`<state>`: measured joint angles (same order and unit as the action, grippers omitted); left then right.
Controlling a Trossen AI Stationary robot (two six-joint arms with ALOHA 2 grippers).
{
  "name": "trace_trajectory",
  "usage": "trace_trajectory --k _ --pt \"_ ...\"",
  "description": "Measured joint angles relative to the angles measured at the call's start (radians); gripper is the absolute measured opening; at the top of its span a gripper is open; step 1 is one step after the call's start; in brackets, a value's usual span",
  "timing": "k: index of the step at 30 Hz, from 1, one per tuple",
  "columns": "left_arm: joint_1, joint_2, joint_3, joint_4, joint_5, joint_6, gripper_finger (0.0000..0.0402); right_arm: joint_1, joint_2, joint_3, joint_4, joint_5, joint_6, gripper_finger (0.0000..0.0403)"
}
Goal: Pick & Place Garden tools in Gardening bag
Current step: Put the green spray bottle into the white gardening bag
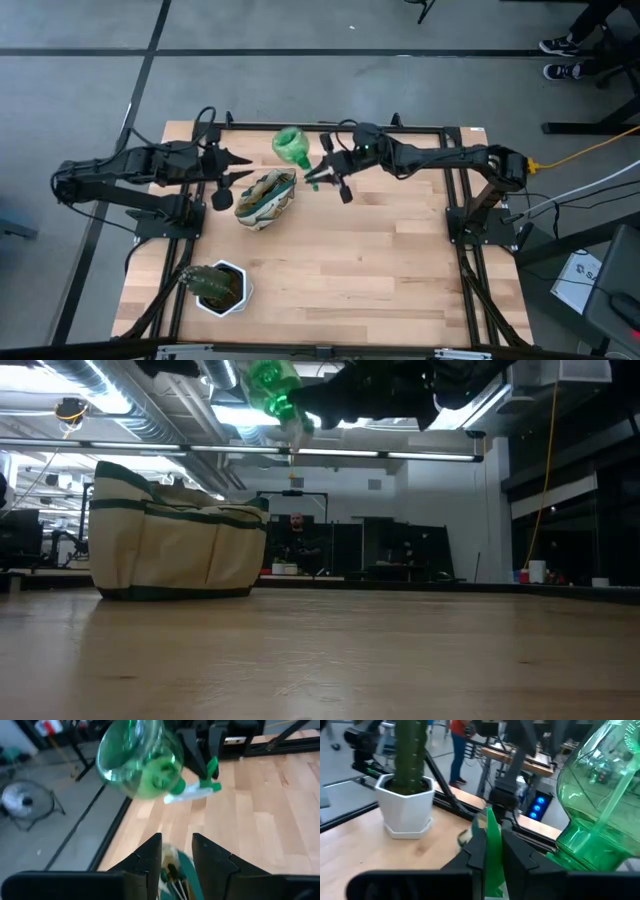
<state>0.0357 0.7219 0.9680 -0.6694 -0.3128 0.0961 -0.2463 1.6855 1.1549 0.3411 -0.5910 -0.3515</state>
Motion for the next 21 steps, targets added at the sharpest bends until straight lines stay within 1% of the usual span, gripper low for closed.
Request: trace_trajectory --k 2,6,8,11,16,21 --pt "0.0 0.019 0.0 0.038 0.013 0.056 0.0109 0.007 0.0 0.0 -0.001 -0.035 -0.004 0.0038" --pt "0.0 0.06 0.0 0.093 0.016 0.164 0.0122 0.007 0.0 0.0 -0.004 -0.167 0.0 0.0038" --pt "0.0 0.081 0.0 0.098 0.016 0.203 0.0131 0.007 0.0 0.0 -0.007 -0.201 0.009 0.0038" --pt "-0.001 0.108 0.0 0.101 0.017 0.252 0.015 0.007 0.0 0.0 -0.016 -0.225 0.019 0.0038" --pt "-0.001 0.145 0.0 0.167 0.082 0.318 0.0188 0.007 0.0 0.0 -0.061 -0.231 0.021 0.0038" --pt "-0.001 0.17 0.0 0.24 0.075 0.396 0.0223 0.007 0.001 0.0 -0.081 -0.271 0.022 0.0038"
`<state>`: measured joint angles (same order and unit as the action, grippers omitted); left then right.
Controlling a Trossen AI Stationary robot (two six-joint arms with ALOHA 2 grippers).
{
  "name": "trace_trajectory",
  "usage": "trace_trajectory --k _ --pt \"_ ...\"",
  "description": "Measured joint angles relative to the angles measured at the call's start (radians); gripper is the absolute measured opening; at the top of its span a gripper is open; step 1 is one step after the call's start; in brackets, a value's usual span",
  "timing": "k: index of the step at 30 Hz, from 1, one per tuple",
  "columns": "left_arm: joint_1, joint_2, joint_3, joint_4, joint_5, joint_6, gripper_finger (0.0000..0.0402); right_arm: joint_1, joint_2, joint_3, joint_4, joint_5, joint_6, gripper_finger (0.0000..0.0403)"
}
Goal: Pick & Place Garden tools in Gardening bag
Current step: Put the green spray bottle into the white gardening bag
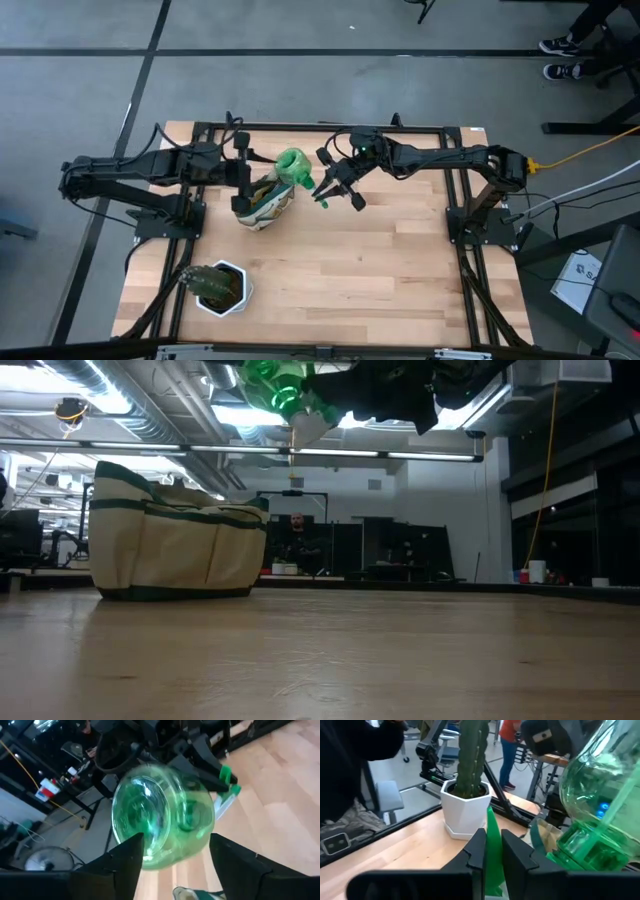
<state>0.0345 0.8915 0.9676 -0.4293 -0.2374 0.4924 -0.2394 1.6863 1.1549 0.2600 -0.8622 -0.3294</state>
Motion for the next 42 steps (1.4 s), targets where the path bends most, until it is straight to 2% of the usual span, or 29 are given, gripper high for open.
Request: trace_trajectory --k 7,12,15,23,26,29,34,42 --pt "0.0 0.07 0.0 0.019 -0.01 0.065 0.0241 0.002 0.0 -0.001 -0.013 -0.019 0.001 0.0038" --pt "0.001 0.141 0.001 0.059 -0.064 0.11 0.0224 0.007 0.002 -0.003 -0.027 -0.022 0.007 0.0038" --pt "0.001 0.162 0.001 0.07 -0.073 0.137 0.0187 0.007 0.002 -0.003 -0.039 -0.022 0.007 0.0037" --pt "0.001 0.155 0.001 0.067 -0.073 0.139 0.0049 0.008 0.002 -0.003 -0.041 -0.042 0.005 0.0036" --pt "0.001 0.141 0.001 0.067 -0.07 0.133 0.0014 0.008 0.002 -0.003 -0.035 -0.041 0.002 0.0035" --pt "0.001 0.129 0.001 0.066 -0.066 0.106 0.001 0.008 0.002 -0.003 -0.032 -0.041 0.0 0.0039" --pt "0.001 0.11 0.0 0.03 -0.071 0.059 0.0004 0.008 0.0 0.001 -0.009 -0.025 -0.013 0.0079" --pt "-0.001 0.083 -0.002 -0.136 -0.172 -0.023 0.0002 0.006 0.0 0.002 -0.033 0.188 -0.007 0.0112"
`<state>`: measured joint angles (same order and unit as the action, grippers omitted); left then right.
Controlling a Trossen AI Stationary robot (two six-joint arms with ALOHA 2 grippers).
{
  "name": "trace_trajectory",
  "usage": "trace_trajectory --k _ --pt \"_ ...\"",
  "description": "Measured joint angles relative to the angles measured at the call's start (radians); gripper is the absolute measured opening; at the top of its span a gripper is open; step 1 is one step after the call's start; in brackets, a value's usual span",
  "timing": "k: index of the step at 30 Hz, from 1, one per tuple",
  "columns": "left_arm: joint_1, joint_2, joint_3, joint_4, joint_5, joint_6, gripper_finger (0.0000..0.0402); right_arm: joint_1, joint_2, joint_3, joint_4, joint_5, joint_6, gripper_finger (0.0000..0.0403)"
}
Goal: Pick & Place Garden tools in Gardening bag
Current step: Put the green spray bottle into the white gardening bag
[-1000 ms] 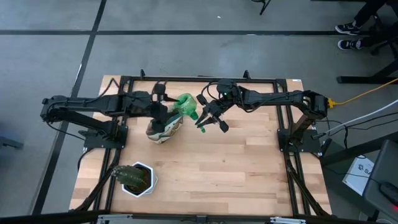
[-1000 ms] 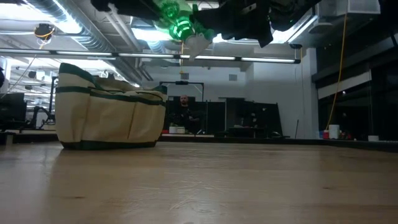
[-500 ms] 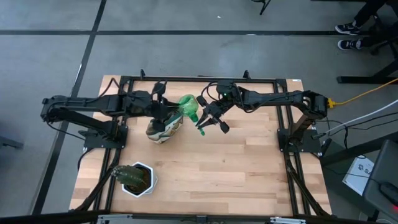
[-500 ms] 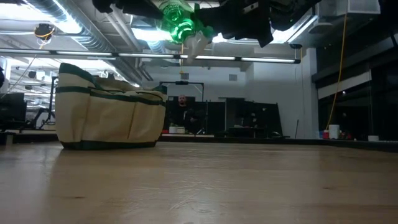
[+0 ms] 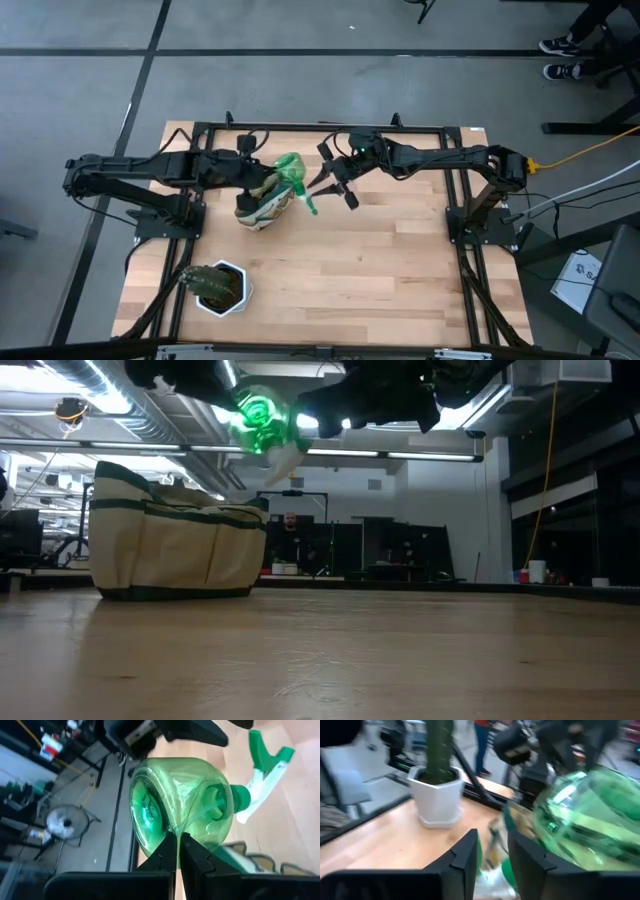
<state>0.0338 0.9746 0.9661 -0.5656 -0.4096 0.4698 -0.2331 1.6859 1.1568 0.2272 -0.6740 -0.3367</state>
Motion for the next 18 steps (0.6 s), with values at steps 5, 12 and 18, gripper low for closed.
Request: trace_trajectory --k 5,12,18 --pt "-0.001 -0.035 0.0 -0.064 -0.038 -0.022 0.0002 -0.004 0.0 0.0 -0.002 0.073 0.004 0.0124" --pt "-0.045 -0.1 0.0 -0.092 -0.175 0.07 0.0002 -0.004 0.0 0.0 -0.004 0.073 0.007 0.0128" --pt "-0.083 -0.154 0.001 -0.174 -0.292 0.025 0.0002 -0.004 0.0 0.0 -0.025 0.073 0.007 0.0128"
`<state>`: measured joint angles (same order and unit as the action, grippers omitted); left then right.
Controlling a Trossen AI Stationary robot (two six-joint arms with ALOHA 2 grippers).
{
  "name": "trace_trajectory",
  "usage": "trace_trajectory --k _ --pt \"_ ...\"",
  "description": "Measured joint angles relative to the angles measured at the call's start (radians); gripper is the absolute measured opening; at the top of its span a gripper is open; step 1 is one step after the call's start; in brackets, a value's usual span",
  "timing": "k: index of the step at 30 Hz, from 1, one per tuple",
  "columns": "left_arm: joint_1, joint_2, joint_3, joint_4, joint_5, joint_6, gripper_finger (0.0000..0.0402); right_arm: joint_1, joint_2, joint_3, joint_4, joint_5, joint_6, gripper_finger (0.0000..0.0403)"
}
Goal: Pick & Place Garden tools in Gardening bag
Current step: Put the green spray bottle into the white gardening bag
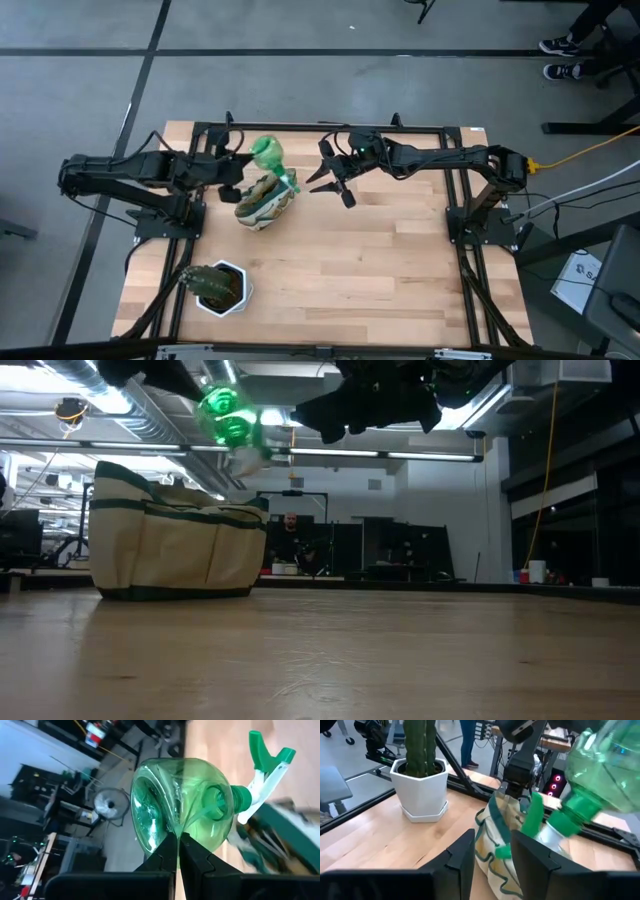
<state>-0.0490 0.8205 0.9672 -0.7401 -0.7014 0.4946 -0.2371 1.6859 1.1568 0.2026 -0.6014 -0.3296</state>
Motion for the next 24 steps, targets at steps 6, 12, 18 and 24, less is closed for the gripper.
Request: trace_trajectory --k 6,12,18,24 --pt "-0.025 -0.033 0.0 -0.155 0.017 -0.024 0.0002 0.0 0.0 -0.001 -0.03 0.0 0.0 0.0128" --pt "-0.028 -0.052 0.0 -0.224 -0.007 0.002 0.0002 0.0 0.0 -0.001 -0.032 0.0 0.0 0.0128" --pt "-0.028 -0.059 0.0 -0.271 -0.07 0.044 0.0002 0.0 0.002 -0.002 -0.046 -0.001 0.0 0.0128" --pt "-0.028 -0.056 0.0 -0.275 -0.119 0.02 0.0002 0.0 0.003 -0.002 -0.049 -0.001 0.0 0.0128"
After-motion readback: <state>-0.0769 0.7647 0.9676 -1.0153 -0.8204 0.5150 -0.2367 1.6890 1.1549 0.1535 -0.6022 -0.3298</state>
